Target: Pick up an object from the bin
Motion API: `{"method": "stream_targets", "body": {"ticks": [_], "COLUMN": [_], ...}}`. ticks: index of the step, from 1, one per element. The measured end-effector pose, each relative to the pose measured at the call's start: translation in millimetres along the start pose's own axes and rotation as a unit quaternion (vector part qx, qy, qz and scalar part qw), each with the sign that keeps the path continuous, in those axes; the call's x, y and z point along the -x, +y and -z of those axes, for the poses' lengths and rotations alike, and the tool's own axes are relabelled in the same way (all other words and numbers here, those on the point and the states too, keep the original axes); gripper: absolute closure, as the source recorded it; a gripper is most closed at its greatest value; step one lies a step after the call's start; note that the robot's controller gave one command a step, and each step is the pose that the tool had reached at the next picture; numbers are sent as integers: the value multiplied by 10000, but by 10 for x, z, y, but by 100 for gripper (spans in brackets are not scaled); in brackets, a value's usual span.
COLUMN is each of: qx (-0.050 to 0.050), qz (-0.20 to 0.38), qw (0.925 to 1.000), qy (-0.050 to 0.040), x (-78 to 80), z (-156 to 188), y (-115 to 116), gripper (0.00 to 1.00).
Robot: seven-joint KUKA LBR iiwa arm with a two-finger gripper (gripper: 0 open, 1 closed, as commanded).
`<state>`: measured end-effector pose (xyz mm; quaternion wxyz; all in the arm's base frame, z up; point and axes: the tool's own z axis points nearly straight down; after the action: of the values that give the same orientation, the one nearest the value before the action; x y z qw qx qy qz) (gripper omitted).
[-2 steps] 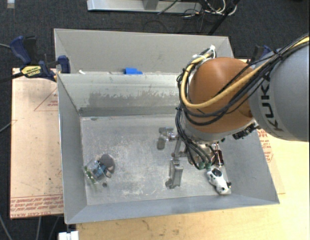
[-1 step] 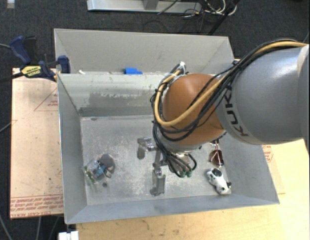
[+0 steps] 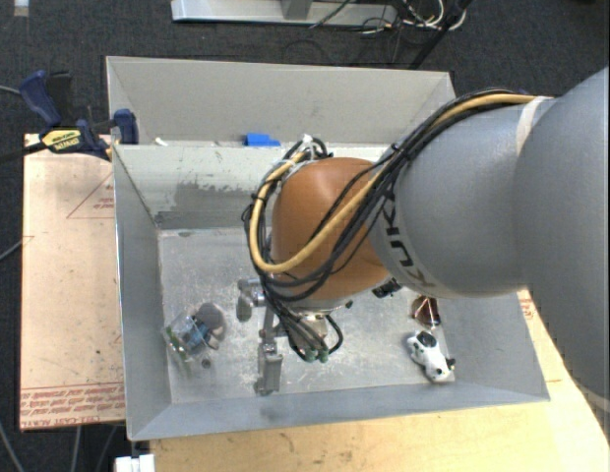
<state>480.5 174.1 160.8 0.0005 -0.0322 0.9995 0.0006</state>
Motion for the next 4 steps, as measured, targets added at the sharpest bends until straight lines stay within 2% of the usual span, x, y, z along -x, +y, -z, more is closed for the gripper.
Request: {"method": "stream_targets", "body": {"ticks": [1, 2, 3, 4], "qx": [3, 4, 7, 7], "qz": [872, -23, 1154, 1155], "qw": [9962, 10000, 9933, 9933], "qy": [-8, -11, -18, -18], "x": [157, 216, 366, 366], "z": [-281, -853, -898, -898], "y": [281, 663, 694, 694], "gripper": [0, 0, 100, 100]}}
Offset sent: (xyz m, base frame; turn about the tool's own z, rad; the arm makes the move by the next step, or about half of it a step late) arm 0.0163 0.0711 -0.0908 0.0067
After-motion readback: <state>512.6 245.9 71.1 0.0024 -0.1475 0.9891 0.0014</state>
